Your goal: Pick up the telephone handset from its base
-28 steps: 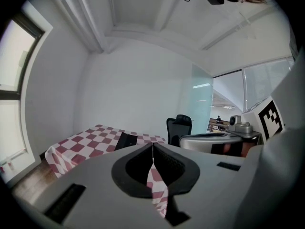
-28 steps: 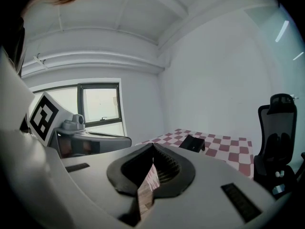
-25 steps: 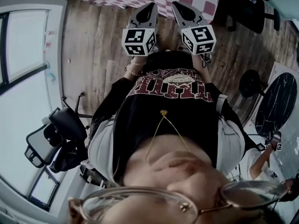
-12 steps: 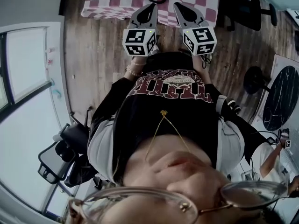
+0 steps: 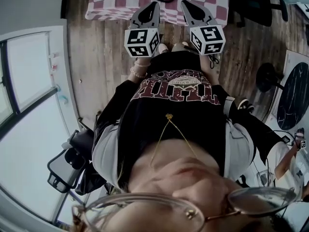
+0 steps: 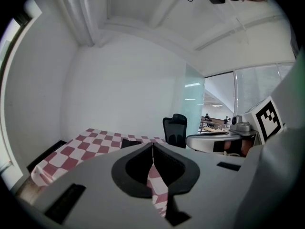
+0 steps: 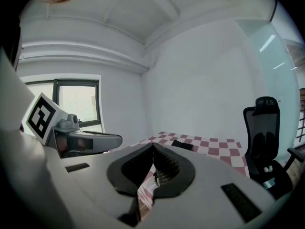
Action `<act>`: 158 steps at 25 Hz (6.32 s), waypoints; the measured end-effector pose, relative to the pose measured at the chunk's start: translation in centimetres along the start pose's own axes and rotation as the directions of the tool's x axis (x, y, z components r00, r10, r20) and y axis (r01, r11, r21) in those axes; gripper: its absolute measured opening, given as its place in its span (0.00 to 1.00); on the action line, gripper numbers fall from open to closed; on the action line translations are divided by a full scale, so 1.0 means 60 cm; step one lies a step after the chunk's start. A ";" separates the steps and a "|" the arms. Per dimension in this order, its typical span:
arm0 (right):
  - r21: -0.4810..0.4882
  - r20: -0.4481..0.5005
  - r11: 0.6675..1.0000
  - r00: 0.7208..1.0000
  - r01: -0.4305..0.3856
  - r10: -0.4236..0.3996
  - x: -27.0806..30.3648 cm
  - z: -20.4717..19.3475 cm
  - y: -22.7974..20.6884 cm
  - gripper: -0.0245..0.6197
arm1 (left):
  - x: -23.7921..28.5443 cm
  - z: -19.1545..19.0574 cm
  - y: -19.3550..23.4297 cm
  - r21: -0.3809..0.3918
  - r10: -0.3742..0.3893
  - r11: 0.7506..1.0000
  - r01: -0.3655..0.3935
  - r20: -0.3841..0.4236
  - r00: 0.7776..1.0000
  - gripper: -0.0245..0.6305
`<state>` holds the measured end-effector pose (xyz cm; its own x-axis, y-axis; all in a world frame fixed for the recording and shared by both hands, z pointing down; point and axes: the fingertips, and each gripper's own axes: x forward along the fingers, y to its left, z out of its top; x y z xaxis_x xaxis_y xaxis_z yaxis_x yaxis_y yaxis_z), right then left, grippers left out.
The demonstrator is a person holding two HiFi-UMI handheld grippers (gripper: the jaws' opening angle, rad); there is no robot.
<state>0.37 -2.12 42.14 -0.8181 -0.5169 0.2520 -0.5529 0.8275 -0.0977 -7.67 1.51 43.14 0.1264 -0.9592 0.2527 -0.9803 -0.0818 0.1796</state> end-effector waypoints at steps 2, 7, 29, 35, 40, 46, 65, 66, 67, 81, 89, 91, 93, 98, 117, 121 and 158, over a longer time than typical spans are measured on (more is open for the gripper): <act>-0.004 -0.003 1.000 1.000 0.000 0.000 0.004 0.002 0.000 0.07 | -0.001 -0.001 0.003 -0.004 0.003 1.000 -0.003 -0.001 1.000 0.05; -0.010 -0.017 1.000 1.000 -0.017 0.017 0.021 0.003 -0.001 0.07 | 0.000 -0.005 0.018 -0.028 0.024 0.999 -0.024 -0.002 1.000 0.05; 0.006 -0.048 0.995 0.994 -0.095 0.095 0.146 0.039 -0.111 0.07 | 0.147 0.035 0.057 -0.045 0.063 0.997 -0.065 -0.044 0.997 0.05; 0.017 -0.056 0.994 0.993 -0.105 0.106 0.170 0.047 -0.150 0.07 | 0.187 0.046 0.063 -0.049 0.076 0.996 -0.079 -0.059 0.995 0.05; 0.014 -0.050 0.992 0.991 -0.127 0.127 0.185 0.061 -0.175 0.07 | 0.212 0.058 0.063 -0.041 0.093 0.995 -0.095 -0.060 0.994 0.05; 0.004 -0.047 0.987 0.986 -0.160 0.160 0.197 0.066 -0.192 0.07 | 0.233 0.067 0.062 -0.032 0.118 0.992 -0.120 -0.054 0.992 0.05; 0.028 -0.051 0.996 0.995 -0.080 0.082 0.210 0.060 -0.245 0.07 | 0.299 0.073 0.064 -0.028 0.045 0.998 -0.047 -0.060 0.997 0.05; 0.032 -0.051 0.997 0.996 -0.071 0.072 0.213 0.061 -0.244 0.07 | 0.302 0.076 0.067 -0.026 0.034 0.999 -0.035 -0.060 0.998 0.05; 0.035 -0.051 0.997 0.997 -0.062 0.063 0.216 0.062 -0.243 0.07 | 0.305 0.079 0.071 -0.023 0.022 0.999 -0.024 -0.061 0.998 0.05; 0.095 -0.058 0.993 0.997 0.064 -0.059 0.273 0.064 -0.227 0.07 | 0.341 0.093 0.131 0.003 -0.118 0.993 0.119 -0.113 0.987 0.05; 0.104 -0.077 0.988 0.992 0.111 -0.103 0.298 0.059 -0.224 0.07 | 0.356 0.093 0.162 0.006 -0.157 0.987 0.159 -0.134 0.978 0.05; 0.107 -0.082 0.987 0.990 0.120 -0.112 0.304 0.057 -0.225 0.07 | 0.360 0.091 0.169 0.005 -0.165 0.986 0.168 -0.141 0.976 0.05; 0.113 -0.087 0.985 0.989 0.128 -0.119 0.309 0.055 -0.227 0.07 | 0.364 0.088 0.174 0.005 -0.174 0.984 0.177 -0.150 0.973 0.05; 0.120 -0.106 0.982 0.985 0.147 -0.134 0.324 0.049 -0.232 0.07 | 0.379 0.084 0.190 0.000 -0.192 0.981 0.194 -0.169 0.967 0.05; 0.136 -0.213 0.972 0.964 0.190 -0.159 0.374 -0.013 -0.232 0.07 | 0.419 0.041 0.226 0.008 -0.237 0.969 0.247 -0.253 0.938 0.05; 0.141 -0.233 0.969 0.958 0.202 -0.165 0.382 -0.026 -0.234 0.07 | 0.428 0.024 0.231 0.002 -0.249 0.966 0.260 -0.282 0.927 0.05; 0.219 -0.401 0.952 0.909 0.215 -0.113 0.416 -0.153 -0.224 0.07 | 0.432 -0.111 0.264 -0.102 -0.277 0.960 0.260 -0.460 0.844 0.05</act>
<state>-11.18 -24.11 58.59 -0.6178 -0.4750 0.6266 -0.7364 0.6289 -0.2494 -18.90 -22.88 58.84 0.4482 -0.6622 0.6005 -0.8930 -0.3008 0.3348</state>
